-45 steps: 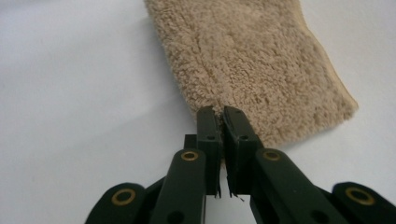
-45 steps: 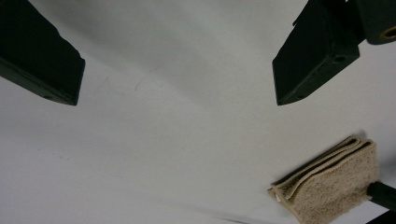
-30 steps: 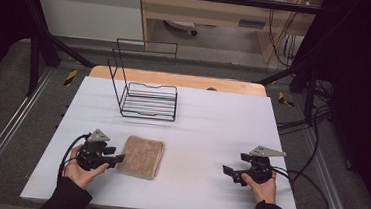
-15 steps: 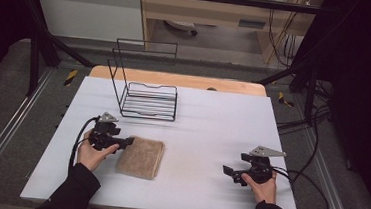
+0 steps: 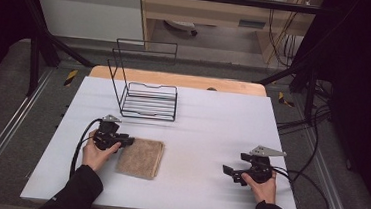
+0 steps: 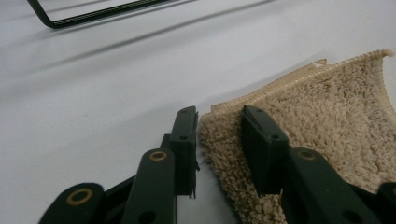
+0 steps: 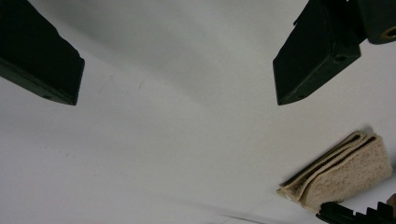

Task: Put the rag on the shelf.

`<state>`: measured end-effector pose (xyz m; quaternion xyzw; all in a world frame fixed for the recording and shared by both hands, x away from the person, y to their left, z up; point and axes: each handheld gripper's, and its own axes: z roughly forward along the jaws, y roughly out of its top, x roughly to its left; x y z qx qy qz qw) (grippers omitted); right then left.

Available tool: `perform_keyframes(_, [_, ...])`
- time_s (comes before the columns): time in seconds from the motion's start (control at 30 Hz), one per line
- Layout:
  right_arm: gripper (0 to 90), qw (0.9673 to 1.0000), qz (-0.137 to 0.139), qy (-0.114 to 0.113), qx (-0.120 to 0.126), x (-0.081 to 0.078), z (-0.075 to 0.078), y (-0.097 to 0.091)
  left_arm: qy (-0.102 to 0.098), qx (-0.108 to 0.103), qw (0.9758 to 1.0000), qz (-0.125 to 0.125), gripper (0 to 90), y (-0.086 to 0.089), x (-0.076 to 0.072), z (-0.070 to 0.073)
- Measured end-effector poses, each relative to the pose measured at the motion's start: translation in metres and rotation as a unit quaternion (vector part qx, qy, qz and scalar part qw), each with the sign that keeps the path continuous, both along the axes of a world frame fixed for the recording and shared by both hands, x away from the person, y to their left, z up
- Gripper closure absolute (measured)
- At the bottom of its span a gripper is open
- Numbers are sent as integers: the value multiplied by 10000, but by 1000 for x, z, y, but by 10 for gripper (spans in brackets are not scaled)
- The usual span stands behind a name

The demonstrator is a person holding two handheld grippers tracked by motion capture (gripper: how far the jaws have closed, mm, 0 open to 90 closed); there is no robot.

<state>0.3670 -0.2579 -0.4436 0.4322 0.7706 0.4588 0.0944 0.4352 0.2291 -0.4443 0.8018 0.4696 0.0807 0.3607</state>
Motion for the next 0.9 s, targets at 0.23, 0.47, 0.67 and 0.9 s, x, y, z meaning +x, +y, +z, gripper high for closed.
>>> perform_keyframes(0.23, [22,10000,-67,5,-26,2,3,4,-13,53,10000,-70,760,-4,-2,0])
perform_keyframes(0.47, [5,9999,-111,43,15,8,10,24,-34,78,9999,-104,805,-5,-2,-1])
perform_keyframes(0.67, [4,10000,-51,-7,-62,16,16,55,-155,211,9995,-179,807,-7,-4,-1])
perform_keyframes(0.9, [4,9999,63,-38,-117,30,21,109,-168,186,9994,-217,807,-6,-3,-1])
